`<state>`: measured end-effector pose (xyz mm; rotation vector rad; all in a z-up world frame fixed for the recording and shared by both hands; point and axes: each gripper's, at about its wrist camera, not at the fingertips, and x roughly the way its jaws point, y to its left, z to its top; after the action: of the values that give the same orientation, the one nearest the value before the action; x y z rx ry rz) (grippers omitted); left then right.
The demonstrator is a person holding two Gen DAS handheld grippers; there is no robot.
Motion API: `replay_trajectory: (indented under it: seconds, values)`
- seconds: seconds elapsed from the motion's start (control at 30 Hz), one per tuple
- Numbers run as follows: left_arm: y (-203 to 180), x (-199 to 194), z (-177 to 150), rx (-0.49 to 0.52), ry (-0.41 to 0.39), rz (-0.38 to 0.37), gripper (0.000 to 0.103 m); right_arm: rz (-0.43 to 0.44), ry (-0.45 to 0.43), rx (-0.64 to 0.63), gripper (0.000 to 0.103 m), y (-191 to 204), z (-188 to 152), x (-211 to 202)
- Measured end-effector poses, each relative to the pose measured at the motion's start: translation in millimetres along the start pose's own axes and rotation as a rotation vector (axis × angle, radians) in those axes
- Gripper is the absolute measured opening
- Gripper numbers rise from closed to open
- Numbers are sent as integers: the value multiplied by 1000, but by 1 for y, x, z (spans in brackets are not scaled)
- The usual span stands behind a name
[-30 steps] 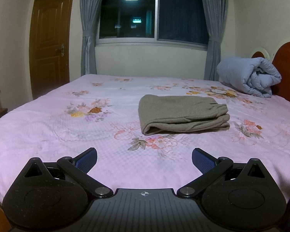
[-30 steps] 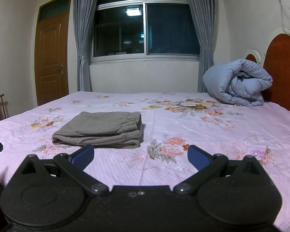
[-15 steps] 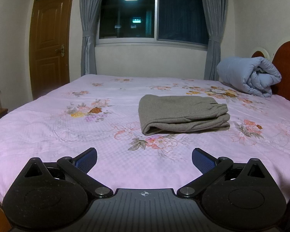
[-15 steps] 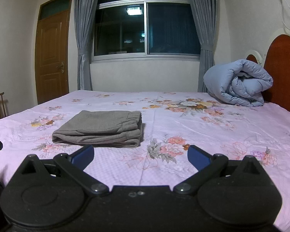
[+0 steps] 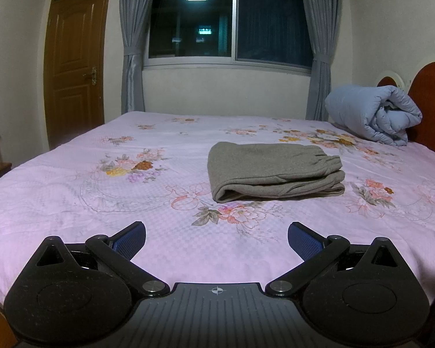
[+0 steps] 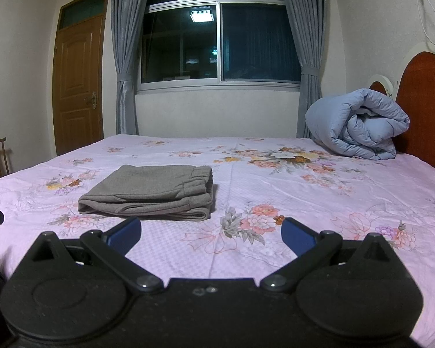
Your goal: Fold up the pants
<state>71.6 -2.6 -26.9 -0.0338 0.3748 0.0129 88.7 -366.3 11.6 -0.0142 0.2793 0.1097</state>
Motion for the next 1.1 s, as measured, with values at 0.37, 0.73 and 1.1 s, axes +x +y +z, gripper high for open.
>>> replay_trajectory:
  seconds: [0.37, 0.73, 1.1]
  values:
    - [0, 0, 0, 1, 1, 0, 103, 0, 2, -3, 97, 0, 0, 0]
    - [0, 0, 0, -3, -4, -6, 103, 2, 3, -5, 97, 0, -1, -1]
    - [2, -5, 0, -19, -56, -13, 103, 3, 3, -5, 97, -1, 0, -1]
